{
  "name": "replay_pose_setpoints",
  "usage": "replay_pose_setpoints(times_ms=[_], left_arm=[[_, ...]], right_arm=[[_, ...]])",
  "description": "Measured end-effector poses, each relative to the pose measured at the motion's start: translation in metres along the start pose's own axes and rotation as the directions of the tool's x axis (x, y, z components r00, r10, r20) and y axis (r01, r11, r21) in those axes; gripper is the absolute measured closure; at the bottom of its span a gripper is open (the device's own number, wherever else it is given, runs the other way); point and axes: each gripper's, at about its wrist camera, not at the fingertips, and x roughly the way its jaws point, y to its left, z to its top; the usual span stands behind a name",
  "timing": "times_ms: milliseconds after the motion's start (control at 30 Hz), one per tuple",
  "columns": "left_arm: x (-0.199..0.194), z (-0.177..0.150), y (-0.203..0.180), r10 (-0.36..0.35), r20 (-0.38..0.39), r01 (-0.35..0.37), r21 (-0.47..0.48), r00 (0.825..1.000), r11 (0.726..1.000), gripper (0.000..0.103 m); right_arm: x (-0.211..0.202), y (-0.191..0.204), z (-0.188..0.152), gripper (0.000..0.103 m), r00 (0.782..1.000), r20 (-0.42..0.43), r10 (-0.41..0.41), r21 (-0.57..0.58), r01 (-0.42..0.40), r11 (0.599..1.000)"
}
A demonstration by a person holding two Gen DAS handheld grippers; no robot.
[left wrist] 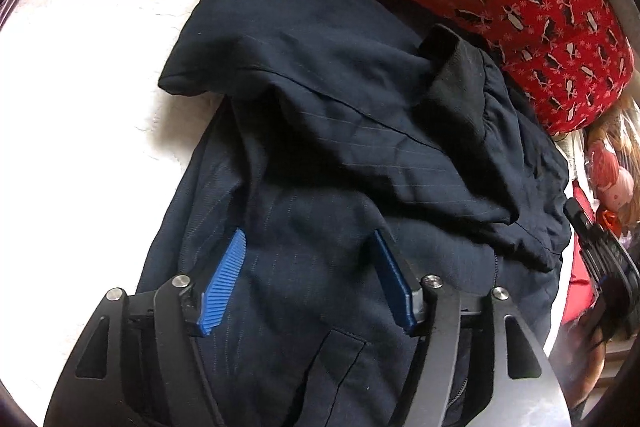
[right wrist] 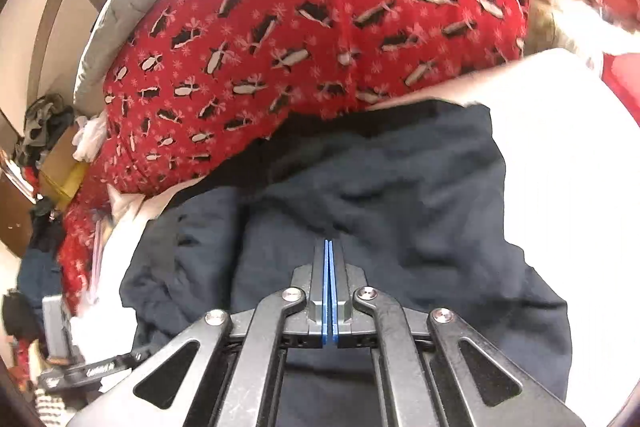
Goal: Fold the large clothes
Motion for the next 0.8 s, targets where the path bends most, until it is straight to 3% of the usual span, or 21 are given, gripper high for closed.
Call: replay_pose_setpoints(times_ms=[67,100,167,200,300,400,467,500,533,600,633,800], left_arm=[[0.003,0.001,-0.005,0.005,0.003,-0.005,0.001,1.000,1.000,0.037],[0.004,0.002,-0.009,0.005,0.003,-0.005,-0.001,1.000,1.000,0.037],[-0.001,0.000,-0.007,0.000,-0.005,0.000,-0.007,1.000,1.000,0.037],[-0.003,0.000,-0.007,-0.003,-0.008,0.003,-0.003,1.000,1.000,0.037],[-0.013,-0.005,0.001,0.008,-0.008,-0.008,0.012,1.000,1.000,0.037],[-0.021,-0.008,0.014,-0.024,-0.016,0.024,0.007,1.000,1.000,0.037],[-0.024,-0.006,0.015,-0.041,-0.013,0.041,0.010,0.999,0.999,0.037],[-0.025,-0.005,0.014,-0.044,-0.010,0.044,0.015,0.999,0.999,0.037],[-0.028,-0.005,0.015,-0.048,-0.003,0.048,0.022,0.999,0.999,0.037],[-0.031,-0.003,0.014,-0.062,0.009,0.062,0.036,0.998,0.997,0.037],[-0.030,0.001,0.012,-0.071,0.010,0.071,0.037,0.997,0.997,0.037],[-0.013,0.012,0.008,-0.146,-0.024,0.145,-0.032,0.989,0.989,0.037]], right_arm=[[-0.001,0.022,-0.006,0.095,1.000,-0.015,-0.018,-0.102,0.016,0.995],[-0.001,0.037,-0.011,0.089,1.000,-0.024,-0.004,-0.166,-0.001,0.986],[0.005,0.077,-0.021,0.063,0.999,-0.042,0.018,-0.300,-0.030,0.953],[0.011,0.095,-0.027,0.044,0.999,-0.049,0.016,-0.358,-0.033,0.933],[0.034,0.145,-0.046,0.041,0.999,-0.048,-0.015,-0.510,-0.011,0.860],[0.075,0.176,-0.061,0.041,0.990,-0.090,-0.108,-0.598,0.033,0.801],[0.097,0.182,-0.066,0.042,0.980,-0.096,-0.176,-0.623,0.079,0.778],[0.103,0.182,-0.067,0.048,0.977,-0.092,-0.192,-0.627,0.093,0.773],[0.105,0.179,-0.063,0.070,0.980,-0.075,-0.187,-0.621,0.100,0.777],[0.092,0.166,-0.052,0.091,0.991,-0.083,-0.104,-0.546,0.042,0.836],[0.079,0.153,-0.042,0.092,0.996,-0.077,-0.052,-0.465,0.010,0.885],[0.026,0.079,-0.007,0.096,0.996,0.004,0.088,-0.158,-0.086,0.984]])
